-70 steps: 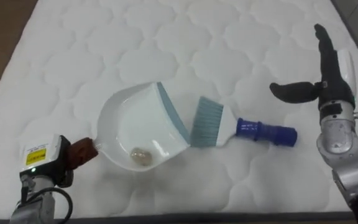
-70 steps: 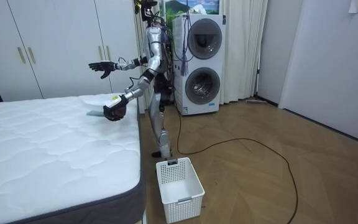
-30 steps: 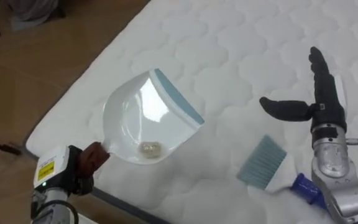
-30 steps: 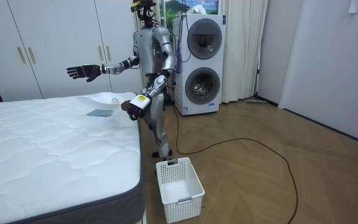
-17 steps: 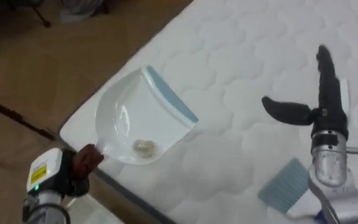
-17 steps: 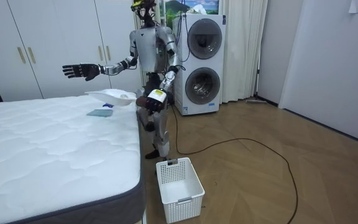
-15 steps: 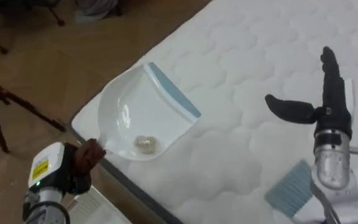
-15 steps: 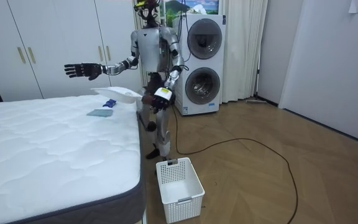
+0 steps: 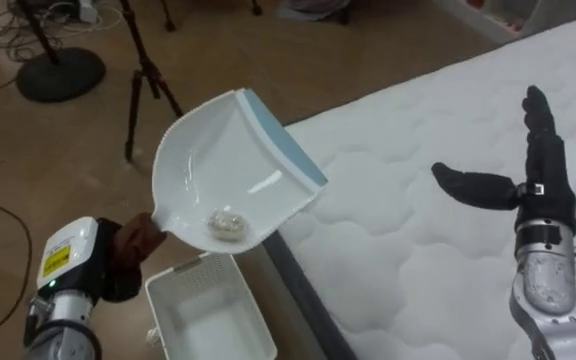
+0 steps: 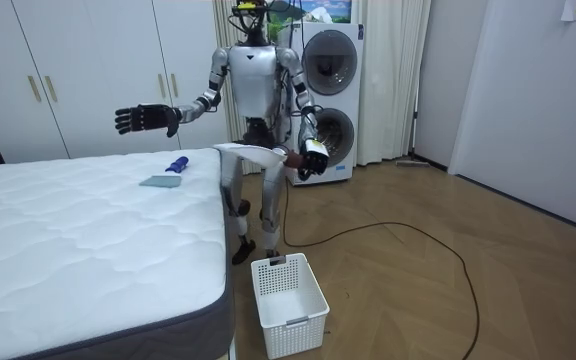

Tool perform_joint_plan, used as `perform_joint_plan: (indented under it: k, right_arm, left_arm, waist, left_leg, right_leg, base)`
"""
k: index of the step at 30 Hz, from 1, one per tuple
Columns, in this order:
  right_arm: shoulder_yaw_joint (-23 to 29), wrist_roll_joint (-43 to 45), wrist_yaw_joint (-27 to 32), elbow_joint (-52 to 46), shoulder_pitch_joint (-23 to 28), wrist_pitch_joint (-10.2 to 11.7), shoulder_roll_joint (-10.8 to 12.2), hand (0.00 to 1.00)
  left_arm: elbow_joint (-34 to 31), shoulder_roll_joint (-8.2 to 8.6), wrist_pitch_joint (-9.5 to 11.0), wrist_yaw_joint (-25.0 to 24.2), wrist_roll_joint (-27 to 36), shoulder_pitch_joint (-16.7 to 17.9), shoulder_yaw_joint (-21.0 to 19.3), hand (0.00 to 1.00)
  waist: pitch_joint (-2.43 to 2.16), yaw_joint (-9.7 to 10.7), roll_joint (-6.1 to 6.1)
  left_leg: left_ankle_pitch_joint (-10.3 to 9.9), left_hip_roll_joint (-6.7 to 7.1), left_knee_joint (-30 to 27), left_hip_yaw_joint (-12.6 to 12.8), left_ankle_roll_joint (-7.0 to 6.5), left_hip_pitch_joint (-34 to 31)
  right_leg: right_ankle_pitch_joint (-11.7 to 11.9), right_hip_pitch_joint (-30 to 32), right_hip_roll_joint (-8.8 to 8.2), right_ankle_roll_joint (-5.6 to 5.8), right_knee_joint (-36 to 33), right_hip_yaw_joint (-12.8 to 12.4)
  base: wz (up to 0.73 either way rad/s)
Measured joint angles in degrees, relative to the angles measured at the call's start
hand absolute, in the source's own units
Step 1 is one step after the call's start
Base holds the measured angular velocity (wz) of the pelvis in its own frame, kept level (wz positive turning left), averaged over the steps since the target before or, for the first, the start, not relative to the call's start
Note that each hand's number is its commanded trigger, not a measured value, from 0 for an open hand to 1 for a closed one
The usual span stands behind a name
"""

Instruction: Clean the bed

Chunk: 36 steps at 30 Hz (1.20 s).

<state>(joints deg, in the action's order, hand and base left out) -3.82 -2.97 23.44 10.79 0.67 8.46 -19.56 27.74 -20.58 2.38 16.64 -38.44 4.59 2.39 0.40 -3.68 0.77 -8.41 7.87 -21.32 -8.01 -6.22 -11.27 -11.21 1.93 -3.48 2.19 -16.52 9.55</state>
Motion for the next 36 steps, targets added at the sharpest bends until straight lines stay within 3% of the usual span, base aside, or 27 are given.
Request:
perform_joint_plan:
  k: [2, 6, 10, 12, 17, 21, 27, 29, 30, 31, 32, 33, 35, 36]
  right_arm:
    - [-0.04, -0.01, -0.96, 0.01, 0.13, -0.01, -0.01, 0.0]
    - [-0.07, 0.0, -2.41, 0.04, 0.27, -0.01, -0.01, 0.0]
    - [-0.05, -0.04, -2.27, 0.05, 1.41, -0.01, 0.0, 0.0]
    - [0.02, 0.01, -1.89, 0.05, 2.02, -0.01, 0.0, 0.0]
    - [0.01, 1.08, -0.84, 0.32, 2.18, 0.21, 0.0, 0.0]
    - [-0.11, 0.52, -0.92, 1.79, 2.15, 0.19, 0.01, 0.0]
    - [-1.84, -1.33, -3.3, 2.01, 1.92, 0.05, 0.06, 0.0]
    - [-2.35, -1.51, -4.36, 2.02, 1.94, -0.3, 0.13, 0.0]
    - [-2.37, -1.47, -4.97, 2.17, 1.94, -0.42, 0.13, 0.0]
    - [-2.3, -1.51, -5.03, 2.63, 1.9, -0.41, 0.16, 0.0]
    - [-2.23, -1.5, -5.09, 2.91, 1.86, -0.41, 0.17, 0.0]
    - [-2.22, -1.47, -5.31, 3.6, 1.81, -0.41, 0.2, 0.0]
    - [-2.18, -1.51, -5.26, 4.37, 1.81, -0.42, 0.2, 0.0]
    - [-2.19, -1.5, -5.18, 4.41, 1.76, -0.42, 0.2, 0.0]
  left_arm:
    - [-0.09, 0.1, 0.01, -0.02, 0.04, 0.03, 0.01, 1.0]
    - [-0.27, 0.43, 0.21, 0.0, 0.23, 0.14, 0.01, 1.0]
    - [-0.27, 0.64, 0.26, 0.1, 0.73, 0.11, 0.15, 1.0]
    - [-0.27, 1.76, 0.29, 0.1, 0.63, 0.09, 0.27, 1.0]
    - [-0.27, 2.36, 0.44, 0.1, 0.61, 0.1, 1.15, 1.0]
    - [-0.26, 2.39, 0.49, 0.16, 0.66, 0.1, 1.58, 1.0]
    - [-0.24, 2.16, 0.48, 0.12, 0.47, -0.05, 1.29, 1.0]
    - [-0.25, 2.16, 0.47, -0.06, 0.55, -0.03, 1.35, 1.0]
    - [-0.27, 2.14, 0.48, -0.21, 0.56, -0.12, 1.39, 1.0]
    - [-0.26, 2.13, 0.51, -0.57, 0.55, -0.41, 1.43, 1.0]
    - [-0.26, 2.12, 0.52, -0.67, 0.54, -0.64, 1.43, 1.0]
    - [-0.26, 1.97, 0.53, -0.88, 0.53, -0.95, 1.43, 1.0]
    - [-0.26, 1.83, 0.55, -1.09, 0.59, -1.06, 1.63, 1.0]
    - [-0.26, 1.78, 0.57, -1.15, 0.64, -1.03, 1.8, 1.0]
  waist:
    - [0.04, -1.22, 0.04]
    - [0.16, -1.56, 0.23]
    - [0.48, 0.32, 0.92]
    - [0.54, 0.55, 1.02]
    - [0.6, 0.38, 0.34]
    - [0.61, -0.24, -0.83]
    - [0.61, -1.59, -0.93]
    - [0.62, -1.45, -0.92]
    - [0.69, -0.8, -0.95]
    - [0.79, 0.03, -1.07]
    - [0.8, 0.21, -1.09]
    - [0.83, 0.32, -1.04]
    - [0.92, 0.42, -0.75]
    - [0.9, 0.32, -0.46]
  left_leg:
    - [0.44, -0.06, 0.37, -0.1, -0.5, -0.26]
    - [0.55, 0.04, 0.62, -0.64, -0.58, -0.49]
    - [0.54, 1.28, 0.28, -3.64, -0.58, -0.46]
    - [0.29, 1.81, -0.36, -5.1, -0.41, -0.52]
    - [0.32, 2.92, -1.49, -8.22, -0.37, -1.07]
    - [0.71, 3.57, -1.51, -9.55, -0.58, -0.99]
    - [0.45, 3.88, -2.4, -8.81, -1.3, -1.35]
    - [0.45, 4.21, -2.38, -9.85, -1.33, -0.86]
    - [0.6, 4.68, -2.37, -11.61, -1.21, -0.36]
    - [0.82, 5.09, -2.15, -14.22, -1.49, 0.03]
    - [1.07, 5.1, -1.81, -15.3, -1.39, 0.1]
    - [2.05, 4.95, -1.21, -16.94, -0.7, 0.14]
    - [2.5, 5.03, -1.1, -17.79, -0.95, 0.19]
    - [2.43, 5.53, -1.33, -17.85, -1.03, 0.11]
  right_leg:
    - [-0.01, -0.06, 0.16, -0.08, 0.22, 0.04]
    - [-0.03, -0.52, 0.26, -0.21, 1.22, 0.84]
    - [0.15, -2.39, -0.03, -0.09, 2.81, 3.74]
    - [0.2, -2.96, -0.07, -0.09, 2.92, 4.82]
    - [0.3, -2.88, 0.01, -0.08, 2.35, 4.66]
    - [0.04, -2.58, -0.32, 0.3, 0.3, 3.06]
    - [-0.79, -2.03, -0.87, 0.66, -1.89, 2.6]
    - [-0.78, -1.56, -0.98, 0.64, -3.72, 2.6]
    - [-0.97, -0.79, -0.91, 0.41, -5.11, 1.87]
    - [-2.03, 0.07, -0.19, 0.02, -5.14, 0.15]
    - [-2.34, 0.96, 0.47, -0.05, -4.94, -0.52]
    - [-2.37, 2.99, 1.68, -0.11, -4.18, -1.8]
    - [-1.53, 5.04, 2.65, -0.25, -2.35, -3.12]
    - [0.23, 5.46, 2.8, -0.84, -0.96, -3.29]
  base:
    - [0.11]
    - [0.1]
    - [0.37]
    - [0.33]
    - [0.35]
    - [0.22]
    - [0.03]
    - [0.16]
    - [0.49]
    - [0.54]
    - [0.51]
    - [0.47]
    - [0.41]
    - [0.26]
